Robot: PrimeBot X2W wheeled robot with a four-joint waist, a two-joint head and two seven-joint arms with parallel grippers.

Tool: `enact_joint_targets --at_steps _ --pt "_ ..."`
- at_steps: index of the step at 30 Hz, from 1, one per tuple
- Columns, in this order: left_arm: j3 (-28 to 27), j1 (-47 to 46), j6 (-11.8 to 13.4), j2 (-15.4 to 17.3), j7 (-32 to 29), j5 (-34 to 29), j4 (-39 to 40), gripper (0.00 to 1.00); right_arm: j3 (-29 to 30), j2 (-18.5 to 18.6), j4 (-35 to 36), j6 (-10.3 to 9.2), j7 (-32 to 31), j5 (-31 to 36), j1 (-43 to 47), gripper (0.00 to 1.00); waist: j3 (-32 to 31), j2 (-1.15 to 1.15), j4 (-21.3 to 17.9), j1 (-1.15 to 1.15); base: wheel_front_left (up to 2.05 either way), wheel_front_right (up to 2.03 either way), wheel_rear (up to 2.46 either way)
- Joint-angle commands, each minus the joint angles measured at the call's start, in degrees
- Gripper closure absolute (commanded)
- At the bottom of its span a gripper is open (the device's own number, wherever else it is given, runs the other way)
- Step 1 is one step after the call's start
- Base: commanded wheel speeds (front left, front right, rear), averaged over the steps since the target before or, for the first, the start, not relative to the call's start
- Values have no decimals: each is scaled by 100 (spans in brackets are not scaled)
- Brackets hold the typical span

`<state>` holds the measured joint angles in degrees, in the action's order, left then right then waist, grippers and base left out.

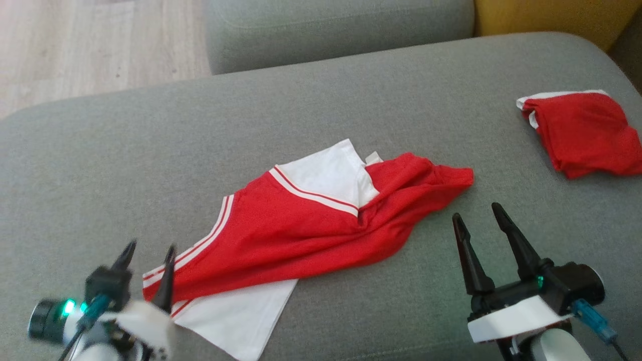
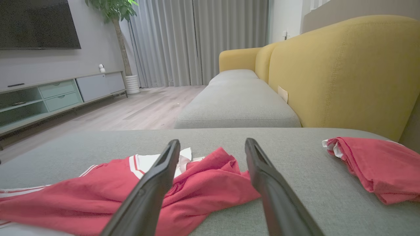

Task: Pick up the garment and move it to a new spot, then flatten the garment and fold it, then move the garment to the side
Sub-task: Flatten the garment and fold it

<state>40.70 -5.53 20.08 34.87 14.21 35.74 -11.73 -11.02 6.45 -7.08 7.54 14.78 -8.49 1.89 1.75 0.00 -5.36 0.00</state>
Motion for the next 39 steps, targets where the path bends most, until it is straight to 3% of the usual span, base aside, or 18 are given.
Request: enact_joint_targets --at_steps 1,4,8,15,19,28,35,36,37,39 --pt "-207 -637 134 205 53 -274 384 0 -107 117 191 -5 22 25 -157 0 105 0 -80 0 0 0 0" --pt "28 -1239 65 41 -89 -659 747 0 -100 150 240 -5 22 18 -244 0 314 0 -166 0 0 0 0" --pt "498 -2380 -422 -485 -453 -1071 645 0 -117 180 321 -5 22 5 -440 0 728 0 -316 0 0 0 0" --pt "1110 -4224 -1552 -1723 -935 -1226 -1059 0 -84 211 500 -5 22 -14 -845 0 1577 0 -565 0 0 0 0" --pt "1323 -4938 -2008 -2192 -1068 -1290 -2193 0 -49 221 586 -5 22 -15 -1013 0 1950 0 -682 0 0 0 0" --pt "1529 -5615 -2386 -2701 -927 -1373 -3871 0 38 176 706 -5 22 -17 -1144 0 2299 0 -865 0 0 0 0" --pt "1679 -5835 -2536 -2918 -668 -1385 -4649 0 61 145 749 -5 22 -10 -1165 0 2400 0 -918 0 0 0 0" --pt "1696 -5861 -2549 -2936 -626 -1386 -4730 57 61 140 752 -5 22 -9 -1173 0 2410 0 -925 0 0 0 0" --pt "1719 -5888 -2560 -2955 -581 -1393 -4803 100 67 134 755 -5 22 -8 -1180 0 2417 0 -925 0 0 0 0" --pt "1763 -5916 -2595 -2991 -513 -1387 -4928 100 96 128 763 -5 22 -3 -1180 0 2418 0 -904 0 0 0 0"
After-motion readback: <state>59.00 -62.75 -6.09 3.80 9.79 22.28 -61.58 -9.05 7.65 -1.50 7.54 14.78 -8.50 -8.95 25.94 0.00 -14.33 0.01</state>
